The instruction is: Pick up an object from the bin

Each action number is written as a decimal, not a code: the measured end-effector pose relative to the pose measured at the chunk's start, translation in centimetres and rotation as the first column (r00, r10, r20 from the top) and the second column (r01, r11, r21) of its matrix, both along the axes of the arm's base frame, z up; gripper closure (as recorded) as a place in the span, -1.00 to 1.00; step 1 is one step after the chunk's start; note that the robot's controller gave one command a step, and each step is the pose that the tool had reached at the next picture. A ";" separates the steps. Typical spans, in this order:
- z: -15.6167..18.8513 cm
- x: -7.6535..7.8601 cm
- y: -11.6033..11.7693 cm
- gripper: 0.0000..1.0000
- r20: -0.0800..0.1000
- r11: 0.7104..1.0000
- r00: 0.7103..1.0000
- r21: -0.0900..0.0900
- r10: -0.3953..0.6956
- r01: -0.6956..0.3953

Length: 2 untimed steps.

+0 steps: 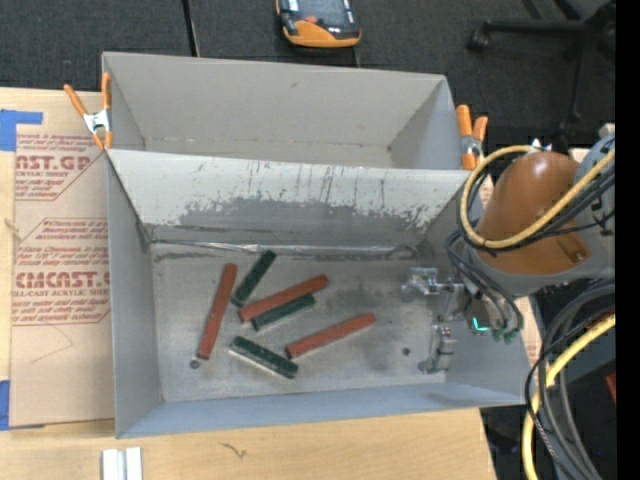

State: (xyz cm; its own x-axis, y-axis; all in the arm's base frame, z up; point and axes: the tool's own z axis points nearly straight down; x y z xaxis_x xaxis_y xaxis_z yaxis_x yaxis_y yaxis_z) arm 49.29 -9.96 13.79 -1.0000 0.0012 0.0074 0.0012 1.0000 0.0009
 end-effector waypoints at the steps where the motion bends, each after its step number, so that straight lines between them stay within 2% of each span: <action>1: 0.4 0.2 0.0 -1.00 0.008 1.000 1.000 -0.001 0.001 -0.001; 2: -3.3 1.2 4.6 -1.00 0.010 0.995 0.995 -0.002 0.102 -0.102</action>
Offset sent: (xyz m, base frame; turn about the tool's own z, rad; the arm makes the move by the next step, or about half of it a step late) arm 0.0199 0.0888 -0.0679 -0.1971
